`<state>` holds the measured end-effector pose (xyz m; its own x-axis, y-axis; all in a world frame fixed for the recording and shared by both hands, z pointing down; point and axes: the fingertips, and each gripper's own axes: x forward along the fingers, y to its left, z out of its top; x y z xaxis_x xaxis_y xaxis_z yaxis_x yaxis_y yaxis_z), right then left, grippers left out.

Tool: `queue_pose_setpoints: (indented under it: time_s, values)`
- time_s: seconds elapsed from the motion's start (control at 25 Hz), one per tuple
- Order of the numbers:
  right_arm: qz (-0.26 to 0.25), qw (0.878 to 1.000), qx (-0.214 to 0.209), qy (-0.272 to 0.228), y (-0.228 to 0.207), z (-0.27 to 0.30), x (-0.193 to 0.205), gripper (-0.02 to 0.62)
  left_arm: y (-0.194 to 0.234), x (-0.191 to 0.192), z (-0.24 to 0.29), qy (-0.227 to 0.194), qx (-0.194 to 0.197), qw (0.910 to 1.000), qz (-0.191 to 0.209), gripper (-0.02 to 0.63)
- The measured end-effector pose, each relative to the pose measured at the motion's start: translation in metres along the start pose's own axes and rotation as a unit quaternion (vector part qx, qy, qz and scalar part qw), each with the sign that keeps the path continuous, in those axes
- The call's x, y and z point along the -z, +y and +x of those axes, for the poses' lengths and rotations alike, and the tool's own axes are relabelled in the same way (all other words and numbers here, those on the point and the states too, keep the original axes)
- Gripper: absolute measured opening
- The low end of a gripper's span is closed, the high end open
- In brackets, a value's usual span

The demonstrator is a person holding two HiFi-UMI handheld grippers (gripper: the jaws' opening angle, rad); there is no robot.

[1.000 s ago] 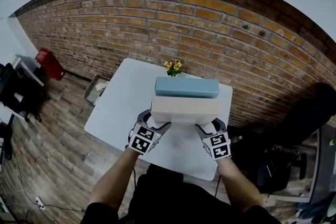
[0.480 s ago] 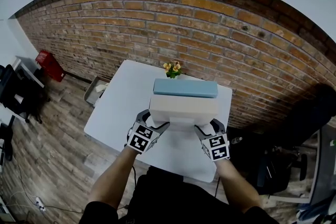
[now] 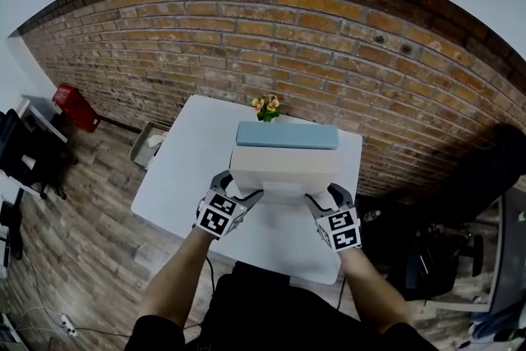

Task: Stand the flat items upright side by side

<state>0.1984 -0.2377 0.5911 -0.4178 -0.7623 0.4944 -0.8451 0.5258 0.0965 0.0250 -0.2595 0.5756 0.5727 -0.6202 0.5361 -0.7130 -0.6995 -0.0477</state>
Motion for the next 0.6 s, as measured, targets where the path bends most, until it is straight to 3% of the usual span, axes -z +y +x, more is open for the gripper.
queue_pose_setpoints:
  time_s: [0.16, 0.32, 0.44, 0.6]
  values:
    - [0.005, 1.000, -0.014, -0.010, -0.004, -0.003, -0.003, 0.271, 0.000, 0.001, 0.000, 0.005, 0.005, 1.0000, 0.005, 0.376]
    - [0.017, 0.999, -0.033, -0.012, -0.012, -0.004, -0.001, 0.342, -0.002, 0.009, 0.002, 0.030, 0.019, 0.9989, 0.030, 0.376]
    - [0.015, 0.998, -0.067, -0.014, -0.014, -0.005, 0.000, 0.416, -0.001, 0.015, 0.002, 0.040, 0.028, 0.9981, 0.038, 0.379]
    - [0.003, 0.992, -0.126, -0.025, -0.012, -0.005, -0.010, 0.448, 0.004, 0.011, -0.001, 0.038, 0.037, 0.9976, 0.043, 0.403]
